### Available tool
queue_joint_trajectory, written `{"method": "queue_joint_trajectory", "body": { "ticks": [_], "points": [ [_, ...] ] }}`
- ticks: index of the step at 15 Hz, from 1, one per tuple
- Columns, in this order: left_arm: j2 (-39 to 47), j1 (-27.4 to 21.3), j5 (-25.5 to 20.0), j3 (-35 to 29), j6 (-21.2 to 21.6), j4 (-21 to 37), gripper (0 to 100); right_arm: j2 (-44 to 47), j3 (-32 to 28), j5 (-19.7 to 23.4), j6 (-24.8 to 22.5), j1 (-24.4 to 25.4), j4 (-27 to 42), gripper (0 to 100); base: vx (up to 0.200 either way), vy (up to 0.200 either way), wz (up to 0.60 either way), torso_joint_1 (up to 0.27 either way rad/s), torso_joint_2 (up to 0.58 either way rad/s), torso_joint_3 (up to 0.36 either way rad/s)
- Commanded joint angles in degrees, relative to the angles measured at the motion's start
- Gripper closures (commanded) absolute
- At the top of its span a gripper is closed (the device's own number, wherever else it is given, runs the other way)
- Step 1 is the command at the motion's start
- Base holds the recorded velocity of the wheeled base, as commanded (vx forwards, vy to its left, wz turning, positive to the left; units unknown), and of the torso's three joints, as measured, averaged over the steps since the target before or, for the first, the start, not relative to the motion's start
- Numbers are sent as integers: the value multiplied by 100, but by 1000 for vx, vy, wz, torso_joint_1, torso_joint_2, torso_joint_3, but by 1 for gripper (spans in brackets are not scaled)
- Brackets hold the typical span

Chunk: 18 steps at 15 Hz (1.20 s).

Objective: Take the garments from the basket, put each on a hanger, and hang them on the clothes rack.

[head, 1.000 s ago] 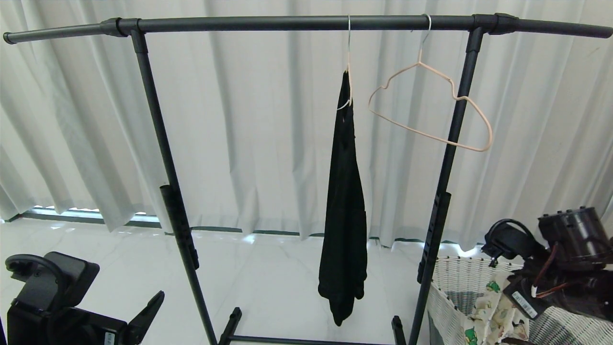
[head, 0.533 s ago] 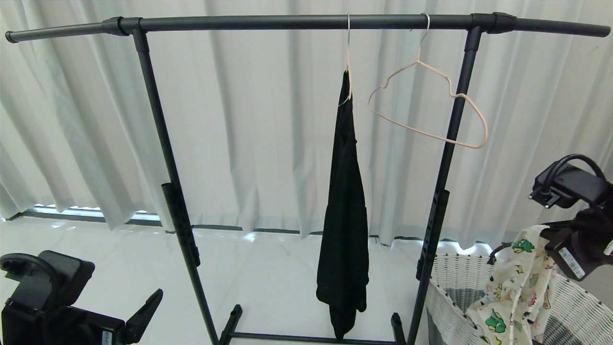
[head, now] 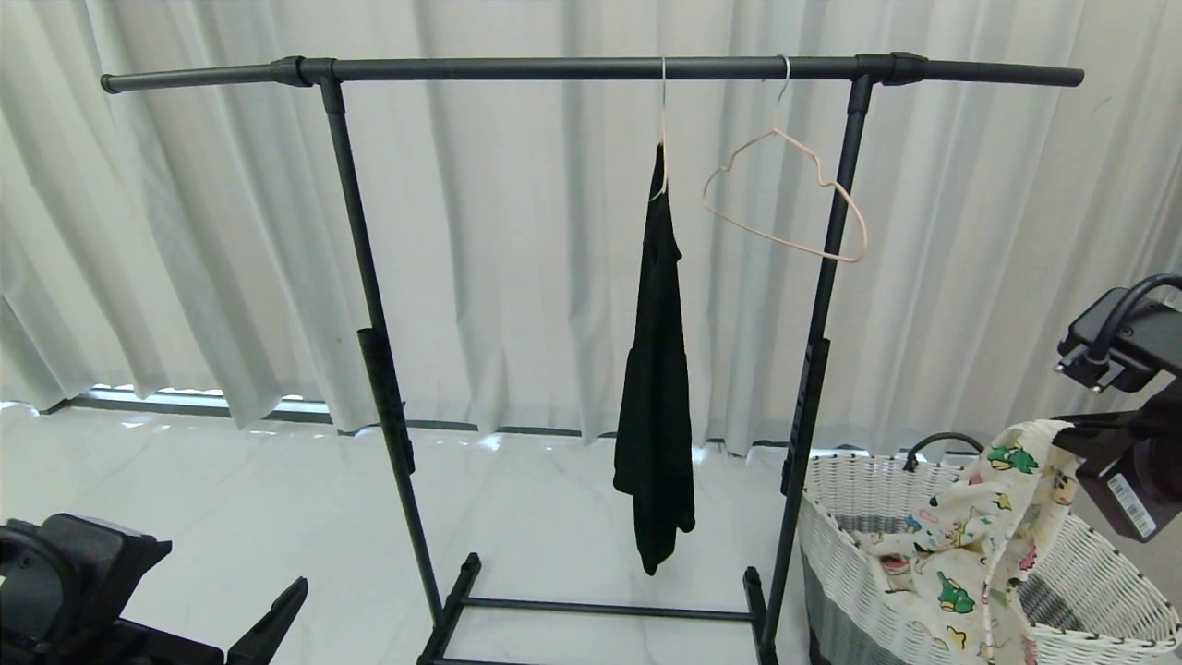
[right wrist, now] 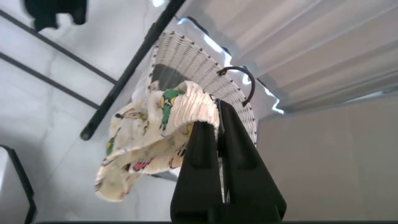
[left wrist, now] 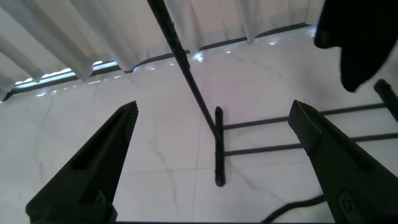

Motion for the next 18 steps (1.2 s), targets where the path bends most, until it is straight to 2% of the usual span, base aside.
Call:
{"method": "queue_joint_trajectory", "body": {
  "ticks": [1, 4, 6, 7, 10, 12, 14, 16, 18],
  "points": [
    [1, 4, -108, 1, 15, -3, 0, 25, -39, 10, 3, 41, -5, 100, -200, 0, 0, 2, 2, 2],
    [10, -14, -645, -16, 32, -3, 0, 175, -189, 124, 47, 217, -5, 100, 0, 0, 0, 0, 0, 0],
    [-25, -75, -1515, -218, 24, -3, 0, 465, -488, 247, 302, 621, -5, 100, 0, 0, 0, 0, 0, 0],
    [19, -110, -1708, -306, 41, -3, 0, 623, -672, 247, 452, 841, -5, 100, 0, 0, 0, 0, 0, 0],
    [63, -743, -1761, -579, -64, -3, 0, 1247, -1375, 247, 935, 1492, -5, 100, 0, 0, 0, 0, 0, 0],
    [80, -1429, -1761, -895, -583, -3, 0, 1572, -1824, 247, 1093, 1790, -22, 100, 0, 0, 0, 0, 0, 0],
    [282, -1895, -1761, -1352, -1022, -3, 0, 1854, -2298, 247, 1304, 1984, -22, 100, 0, 0, 0, 0, 0, 0],
    [687, -2044, -1761, -1844, -1207, -3, 0, 2064, -2597, 247, 1357, 2080, -22, 100, 0, 0, 0, 0, 0, 0],
    [1029, -2097, -1761, -2187, -1216, -3, 0, 2205, -2799, 247, 1374, 2212, -22, 100, 0, 0, 0, 0, 0, 0]
  ]
}}
